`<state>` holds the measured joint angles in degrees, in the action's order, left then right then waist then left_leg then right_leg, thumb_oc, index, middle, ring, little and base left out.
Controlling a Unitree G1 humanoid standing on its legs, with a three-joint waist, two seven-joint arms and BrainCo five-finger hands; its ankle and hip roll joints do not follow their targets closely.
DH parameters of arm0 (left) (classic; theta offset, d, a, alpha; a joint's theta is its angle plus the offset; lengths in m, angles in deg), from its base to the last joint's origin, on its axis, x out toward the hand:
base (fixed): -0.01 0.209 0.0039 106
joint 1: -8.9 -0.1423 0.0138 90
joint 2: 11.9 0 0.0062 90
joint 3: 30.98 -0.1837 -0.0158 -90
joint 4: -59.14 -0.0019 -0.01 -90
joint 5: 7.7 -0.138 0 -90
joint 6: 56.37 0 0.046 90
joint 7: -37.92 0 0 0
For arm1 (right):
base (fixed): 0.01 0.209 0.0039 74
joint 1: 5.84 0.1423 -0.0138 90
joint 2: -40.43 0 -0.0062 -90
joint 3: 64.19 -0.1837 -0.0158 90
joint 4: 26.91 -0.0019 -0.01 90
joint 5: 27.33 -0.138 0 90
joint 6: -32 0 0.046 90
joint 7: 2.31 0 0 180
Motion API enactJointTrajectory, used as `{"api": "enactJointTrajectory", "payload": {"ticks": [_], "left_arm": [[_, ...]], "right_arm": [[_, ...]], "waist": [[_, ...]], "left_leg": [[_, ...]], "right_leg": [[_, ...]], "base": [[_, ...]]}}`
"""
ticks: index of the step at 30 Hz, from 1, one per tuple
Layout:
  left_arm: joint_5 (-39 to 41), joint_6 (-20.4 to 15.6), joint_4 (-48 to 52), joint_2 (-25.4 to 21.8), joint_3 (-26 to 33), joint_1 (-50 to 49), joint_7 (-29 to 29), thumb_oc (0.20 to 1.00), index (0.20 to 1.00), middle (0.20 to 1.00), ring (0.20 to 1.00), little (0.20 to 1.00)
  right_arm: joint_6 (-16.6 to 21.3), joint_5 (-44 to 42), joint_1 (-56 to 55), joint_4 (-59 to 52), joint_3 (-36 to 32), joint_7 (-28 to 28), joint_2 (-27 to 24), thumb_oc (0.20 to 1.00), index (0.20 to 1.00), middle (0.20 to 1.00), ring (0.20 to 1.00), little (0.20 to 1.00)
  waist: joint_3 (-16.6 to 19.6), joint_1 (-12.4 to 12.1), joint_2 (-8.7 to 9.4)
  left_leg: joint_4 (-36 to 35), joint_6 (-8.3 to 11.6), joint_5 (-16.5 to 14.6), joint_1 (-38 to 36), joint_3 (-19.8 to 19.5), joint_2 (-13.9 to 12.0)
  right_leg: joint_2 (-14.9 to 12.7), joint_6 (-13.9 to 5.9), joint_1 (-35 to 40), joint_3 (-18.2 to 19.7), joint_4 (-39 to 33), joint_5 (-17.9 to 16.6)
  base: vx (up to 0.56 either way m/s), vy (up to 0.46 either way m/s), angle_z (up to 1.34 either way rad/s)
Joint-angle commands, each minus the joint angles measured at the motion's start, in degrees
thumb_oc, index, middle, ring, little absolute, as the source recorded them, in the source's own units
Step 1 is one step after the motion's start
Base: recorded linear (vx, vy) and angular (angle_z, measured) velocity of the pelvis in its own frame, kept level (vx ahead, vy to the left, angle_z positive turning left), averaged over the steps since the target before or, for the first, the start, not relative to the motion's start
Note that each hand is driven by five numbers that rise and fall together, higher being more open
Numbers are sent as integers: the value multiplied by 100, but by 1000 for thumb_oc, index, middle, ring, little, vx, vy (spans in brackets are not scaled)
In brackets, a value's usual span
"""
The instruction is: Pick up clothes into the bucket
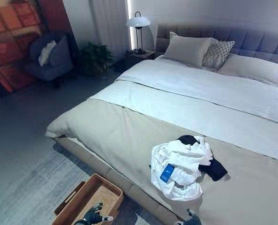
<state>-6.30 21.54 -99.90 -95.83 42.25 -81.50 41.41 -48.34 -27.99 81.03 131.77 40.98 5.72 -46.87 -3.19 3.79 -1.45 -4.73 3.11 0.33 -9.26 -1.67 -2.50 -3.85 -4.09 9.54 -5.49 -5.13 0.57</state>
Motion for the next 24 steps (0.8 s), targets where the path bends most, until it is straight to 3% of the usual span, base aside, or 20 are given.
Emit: {"api": "enactJointTrajectory", "payload": {"ticks": [1, 24], "left_arm": [[24, -71, -258, 146, -67, 259, -17, 1000, 1000, 1000, 1000, 1000], [-48, -69, -230, 78, -43, 290, 59, 1000, 1000, 1000, 1000, 1000]], "right_arm": [[64, 55, 438, 146, 12, 37, 96, 1000, 1000, 1000, 1000, 1000], [46, 660, 557, -149, 344, 113, -67, 1000, 1000, 1000, 1000, 1000]], "waist": [[-150, 33, 380], [-242, -30, 443]], "left_leg": [[576, -104, -495, 230, -82, 287], [621, -101, -472, 357, -147, 289]], "right_leg": [[-274, -289, -175, 42, 498, 169], [-271, -289, -272, 28, 533, 167]], "base": [[381, 96, -54], [-1, 0, 0]]}}
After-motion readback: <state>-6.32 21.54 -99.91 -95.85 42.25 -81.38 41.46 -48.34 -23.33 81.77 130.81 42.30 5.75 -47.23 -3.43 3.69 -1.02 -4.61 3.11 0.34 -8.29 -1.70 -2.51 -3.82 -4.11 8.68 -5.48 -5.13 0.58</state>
